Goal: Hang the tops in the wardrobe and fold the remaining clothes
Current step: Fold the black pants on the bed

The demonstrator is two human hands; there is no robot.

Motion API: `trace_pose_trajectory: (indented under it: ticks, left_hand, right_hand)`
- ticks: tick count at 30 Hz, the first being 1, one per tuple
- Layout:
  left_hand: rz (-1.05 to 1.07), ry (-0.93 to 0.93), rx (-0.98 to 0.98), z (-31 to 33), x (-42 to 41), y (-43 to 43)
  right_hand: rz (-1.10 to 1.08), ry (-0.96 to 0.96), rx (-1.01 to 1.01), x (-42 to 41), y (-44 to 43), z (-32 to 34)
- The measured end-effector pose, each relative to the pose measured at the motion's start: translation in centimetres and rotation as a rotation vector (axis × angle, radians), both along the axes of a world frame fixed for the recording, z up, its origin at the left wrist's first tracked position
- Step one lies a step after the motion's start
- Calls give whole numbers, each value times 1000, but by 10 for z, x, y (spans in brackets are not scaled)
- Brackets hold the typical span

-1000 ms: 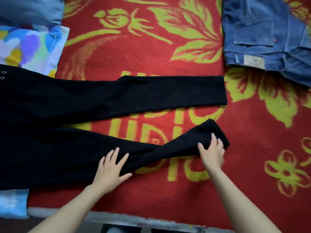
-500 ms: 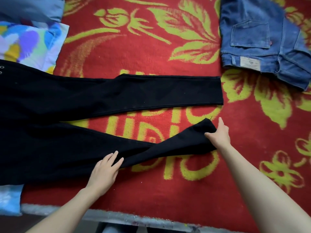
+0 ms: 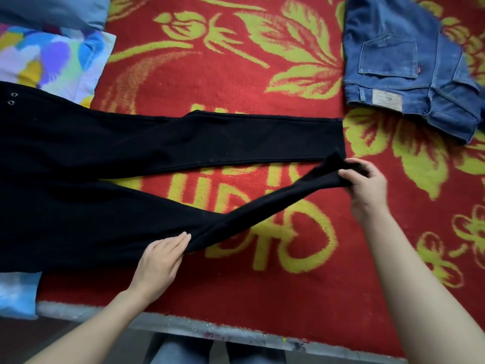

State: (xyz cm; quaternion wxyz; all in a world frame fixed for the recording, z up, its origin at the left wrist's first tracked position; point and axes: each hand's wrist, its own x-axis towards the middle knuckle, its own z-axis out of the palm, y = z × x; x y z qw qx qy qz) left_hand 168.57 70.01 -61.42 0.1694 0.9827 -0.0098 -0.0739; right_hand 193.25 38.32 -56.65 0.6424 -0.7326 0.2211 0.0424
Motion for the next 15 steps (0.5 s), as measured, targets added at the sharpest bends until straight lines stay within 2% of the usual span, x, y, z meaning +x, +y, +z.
trace_pose_trajectory:
  ticks: [2,3,6,8,11,15]
  left_hand:
    - [-7,3,25,2,0,-7]
    - [-19,39,49,2,-1,-11]
    - [-84,147,160,-5,-5,-23]
    - [-104,312,188,-10,-8,-28]
    - [-7,410,242,-14,-14,-28]
    - [249,591,380,-25,-28,-8]
  right_hand:
    - [-44,-97,37,-14,-21,14]
    - [-89,-74,24,-26,-31,12]
    - [-238,194,-62,-63,-55,-20]
    - [-265,411,-129,-83,-70,-51]
    - [-120,639,-345,-107,-74,-84]
    - [-100,679,-469,-115,-57,-100]
